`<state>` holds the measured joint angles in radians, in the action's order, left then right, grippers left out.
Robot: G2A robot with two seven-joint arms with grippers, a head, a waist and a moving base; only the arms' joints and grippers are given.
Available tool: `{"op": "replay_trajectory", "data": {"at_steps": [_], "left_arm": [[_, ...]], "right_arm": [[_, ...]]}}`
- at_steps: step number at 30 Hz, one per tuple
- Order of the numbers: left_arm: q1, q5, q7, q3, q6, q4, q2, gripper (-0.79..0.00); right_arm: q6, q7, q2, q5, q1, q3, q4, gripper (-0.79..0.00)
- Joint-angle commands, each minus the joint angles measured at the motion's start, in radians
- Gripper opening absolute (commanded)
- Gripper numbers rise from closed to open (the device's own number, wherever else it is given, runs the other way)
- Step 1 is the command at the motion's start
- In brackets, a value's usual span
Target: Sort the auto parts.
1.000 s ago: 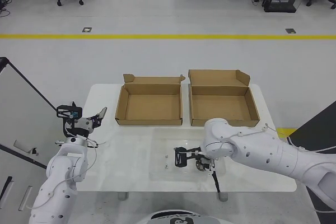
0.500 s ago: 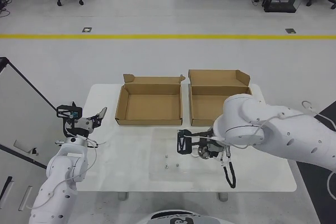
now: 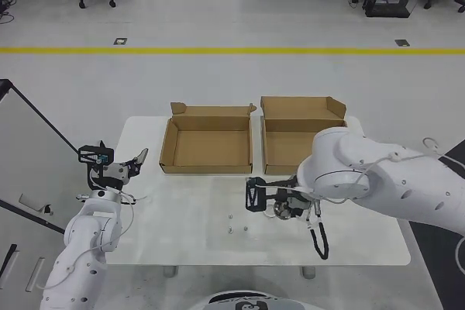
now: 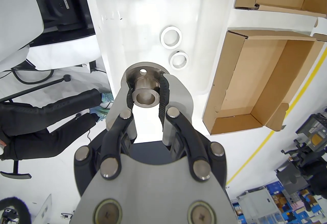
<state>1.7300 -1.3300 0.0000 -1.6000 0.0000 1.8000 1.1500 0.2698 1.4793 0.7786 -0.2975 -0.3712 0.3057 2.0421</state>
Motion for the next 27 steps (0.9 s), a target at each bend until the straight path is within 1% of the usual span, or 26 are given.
{"op": "replay_trajectory", "data": {"at_steps": [1, 4, 7, 9, 11, 13, 17, 20, 23, 27], "left_arm": [[0.0, 0.0, 0.0, 0.0, 0.0, 0.0, 0.0, 0.0], [0.0, 0.0, 0.0, 0.0, 0.0, 0.0, 0.0, 0.0], [0.0, 0.0, 0.0, 0.0, 0.0, 0.0, 0.0, 0.0], [0.0, 0.0, 0.0, 0.0, 0.0, 0.0, 0.0, 0.0], [0.0, 0.0, 0.0, 0.0, 0.0, 0.0, 0.0, 0.0], [0.0, 0.0, 0.0, 0.0, 0.0, 0.0, 0.0, 0.0], [0.0, 0.0, 0.0, 0.0, 0.0, 0.0, 0.0, 0.0], [0.0, 0.0, 0.0, 0.0, 0.0, 0.0, 0.0, 0.0], [0.0, 0.0, 0.0, 0.0, 0.0, 0.0, 0.0, 0.0], [0.0, 0.0, 0.0, 0.0, 0.0, 0.0, 0.0, 0.0]], "right_arm": [[-0.01, -0.072, -0.007, 0.079, 0.0, 0.049, -0.035, -0.785], [0.01, -0.156, -0.033, 0.27, -0.011, 0.149, -0.133, -0.785], [0.086, -0.203, -0.067, 0.513, -0.065, 0.238, -0.268, -0.785], [0.157, -0.207, -0.088, 0.692, -0.119, 0.285, -0.383, -0.785], [0.224, -0.185, -0.101, 0.847, -0.17, 0.313, -0.461, -0.785], [0.245, -0.173, -0.106, 0.99, -0.214, 0.328, -0.51, -0.785], [0.241, -0.17, -0.101, 1.255, -0.286, 0.347, -0.556, -0.785], [0.219, -0.148, -0.085, 1.428, -0.328, 0.374, -0.555, -0.785], [0.182, -0.111, -0.062, 1.577, -0.367, 0.421, -0.532, -0.785], [0.1, -0.028, -0.02, 1.764, -0.42, 0.518, -0.493, -0.785]]}}
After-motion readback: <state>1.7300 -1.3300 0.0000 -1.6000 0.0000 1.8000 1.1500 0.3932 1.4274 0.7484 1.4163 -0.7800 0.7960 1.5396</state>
